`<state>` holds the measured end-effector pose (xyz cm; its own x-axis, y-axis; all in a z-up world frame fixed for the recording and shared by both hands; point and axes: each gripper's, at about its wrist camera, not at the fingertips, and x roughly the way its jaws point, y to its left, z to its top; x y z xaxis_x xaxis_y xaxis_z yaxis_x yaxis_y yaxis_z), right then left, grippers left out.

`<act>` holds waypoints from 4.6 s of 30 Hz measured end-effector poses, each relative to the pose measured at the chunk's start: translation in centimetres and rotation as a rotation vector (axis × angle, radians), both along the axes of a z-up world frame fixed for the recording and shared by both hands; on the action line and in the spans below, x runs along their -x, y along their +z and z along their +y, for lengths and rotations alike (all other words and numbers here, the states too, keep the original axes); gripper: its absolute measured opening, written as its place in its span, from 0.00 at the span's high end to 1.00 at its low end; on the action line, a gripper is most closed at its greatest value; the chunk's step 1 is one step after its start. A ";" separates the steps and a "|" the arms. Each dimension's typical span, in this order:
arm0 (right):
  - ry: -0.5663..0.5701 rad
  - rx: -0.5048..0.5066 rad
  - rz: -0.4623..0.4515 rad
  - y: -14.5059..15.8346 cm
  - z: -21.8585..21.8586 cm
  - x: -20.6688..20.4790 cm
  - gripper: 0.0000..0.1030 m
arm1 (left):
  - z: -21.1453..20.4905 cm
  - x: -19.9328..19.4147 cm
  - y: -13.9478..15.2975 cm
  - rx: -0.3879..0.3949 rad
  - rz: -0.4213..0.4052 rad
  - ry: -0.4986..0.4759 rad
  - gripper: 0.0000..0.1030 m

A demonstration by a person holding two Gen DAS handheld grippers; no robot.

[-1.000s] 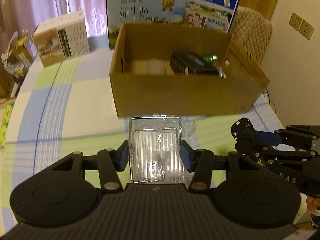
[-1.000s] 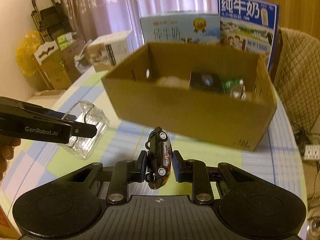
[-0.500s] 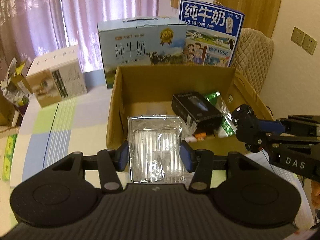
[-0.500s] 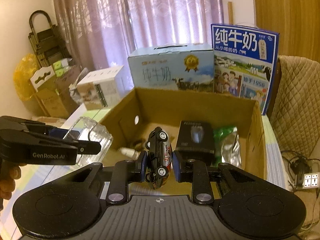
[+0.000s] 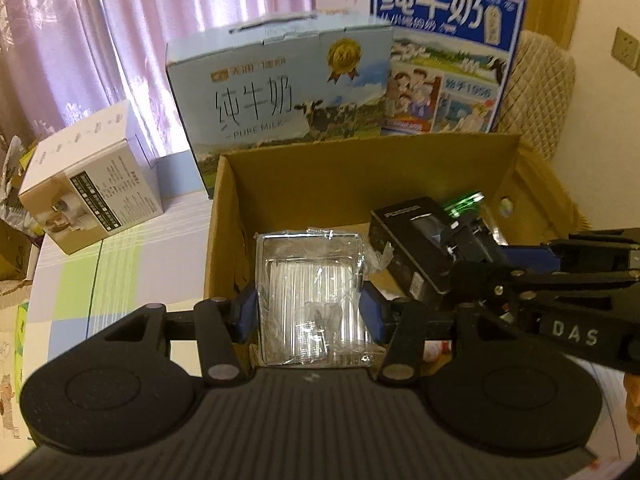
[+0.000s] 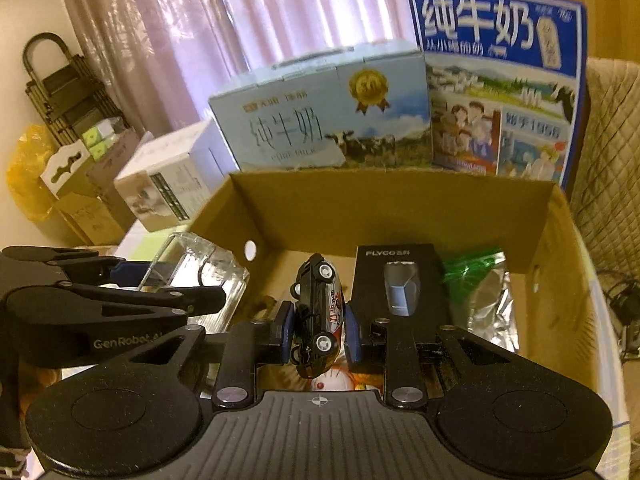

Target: Organize objects

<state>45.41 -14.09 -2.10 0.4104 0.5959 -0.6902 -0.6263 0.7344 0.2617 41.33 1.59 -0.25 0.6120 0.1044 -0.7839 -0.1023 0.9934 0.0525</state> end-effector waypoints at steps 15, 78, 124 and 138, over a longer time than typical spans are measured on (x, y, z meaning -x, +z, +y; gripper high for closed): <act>-0.038 0.008 0.077 -2.7 1.8 -3.4 0.77 | 1.1 -3.9 -2.6 -0.006 0.047 -0.005 0.52; -0.155 0.024 -0.131 3.1 -8.8 5.7 0.28 | -2.5 8.5 5.3 -0.012 -0.129 0.096 0.01; -0.212 0.017 -0.002 3.5 -11.8 34.4 0.28 | -1.8 34.8 3.5 0.103 -0.040 -0.016 0.01; -0.198 0.026 0.021 2.8 -11.1 37.1 0.28 | -1.9 37.3 2.7 0.110 -0.014 -0.037 0.01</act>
<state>8.36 -25.18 0.70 0.5034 0.4863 -0.7142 -0.4631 0.8497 0.2521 4.00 -0.31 2.40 0.6249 -0.0043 -0.7807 -0.0655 0.9962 -0.0580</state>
